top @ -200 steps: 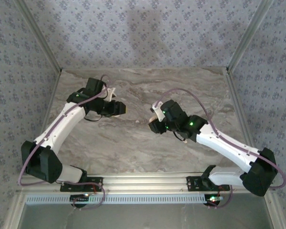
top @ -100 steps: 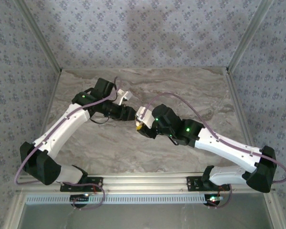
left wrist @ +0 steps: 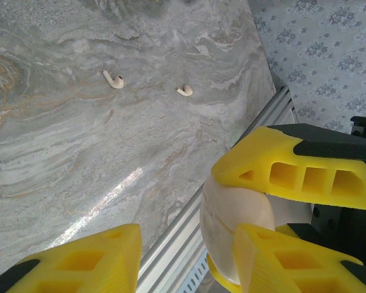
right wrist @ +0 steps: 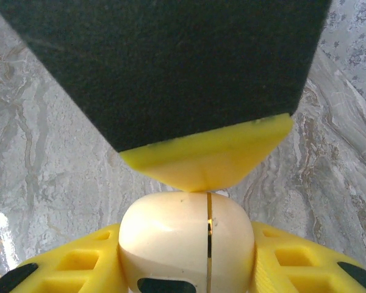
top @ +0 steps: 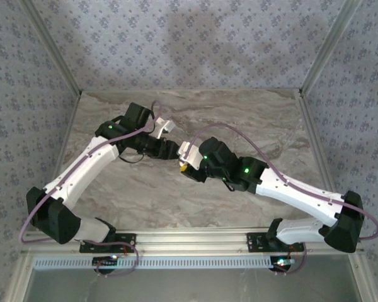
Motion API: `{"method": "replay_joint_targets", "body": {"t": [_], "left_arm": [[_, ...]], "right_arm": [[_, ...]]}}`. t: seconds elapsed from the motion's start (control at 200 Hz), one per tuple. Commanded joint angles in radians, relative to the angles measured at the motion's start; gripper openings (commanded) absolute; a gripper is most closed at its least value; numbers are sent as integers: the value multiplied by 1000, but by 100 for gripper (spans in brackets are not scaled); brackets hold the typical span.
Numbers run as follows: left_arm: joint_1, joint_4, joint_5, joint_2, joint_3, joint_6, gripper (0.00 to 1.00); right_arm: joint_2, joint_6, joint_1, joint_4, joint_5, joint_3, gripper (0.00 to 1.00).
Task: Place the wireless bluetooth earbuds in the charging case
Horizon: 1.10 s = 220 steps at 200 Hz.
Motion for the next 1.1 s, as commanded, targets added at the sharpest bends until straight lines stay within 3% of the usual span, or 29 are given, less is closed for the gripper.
{"method": "replay_joint_targets", "body": {"t": [0.0,0.385,0.58,1.094], "left_arm": [[-26,8,100,-35,11,18,46],[46,86,68,-107,-40,-48,45],[46,107,127,-115,-64,-46,44],[-5,78,153,-39,-39,-15,45]], "right_arm": [[17,-5,-2,60,26,19,36],[-9,9,-15,58,27,-13,36],[-6,7,-18,70,20,-11,35],[3,-3,-12,88,-7,20,36]]}}
